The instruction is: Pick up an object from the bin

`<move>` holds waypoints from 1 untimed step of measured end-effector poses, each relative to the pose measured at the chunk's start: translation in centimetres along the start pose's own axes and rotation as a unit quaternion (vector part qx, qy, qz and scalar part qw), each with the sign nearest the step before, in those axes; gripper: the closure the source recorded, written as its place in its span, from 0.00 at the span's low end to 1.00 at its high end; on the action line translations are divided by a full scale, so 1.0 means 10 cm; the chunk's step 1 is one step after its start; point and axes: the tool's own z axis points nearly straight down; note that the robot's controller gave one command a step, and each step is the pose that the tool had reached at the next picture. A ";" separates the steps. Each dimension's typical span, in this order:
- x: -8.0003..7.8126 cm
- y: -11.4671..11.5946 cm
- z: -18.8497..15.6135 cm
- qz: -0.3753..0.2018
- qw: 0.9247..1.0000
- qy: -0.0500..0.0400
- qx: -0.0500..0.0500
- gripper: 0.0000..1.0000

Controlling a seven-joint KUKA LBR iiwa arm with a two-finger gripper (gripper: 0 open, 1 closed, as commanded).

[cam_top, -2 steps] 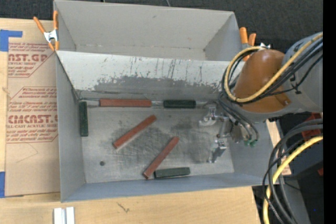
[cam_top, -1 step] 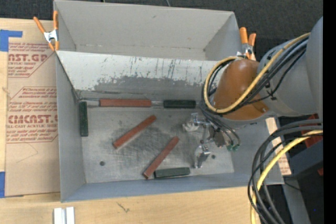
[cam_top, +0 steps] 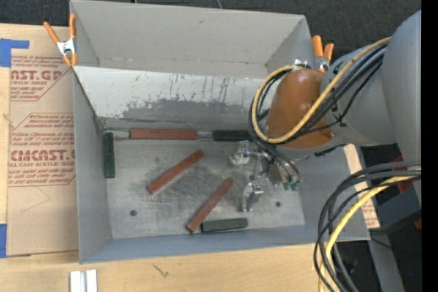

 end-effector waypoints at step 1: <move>0.16 0.51 -0.04 -0.089 0.996 -0.006 -0.001 1.00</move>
Offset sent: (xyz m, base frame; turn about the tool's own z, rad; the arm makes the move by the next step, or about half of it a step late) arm 0.0000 0.0000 0.0000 0.0000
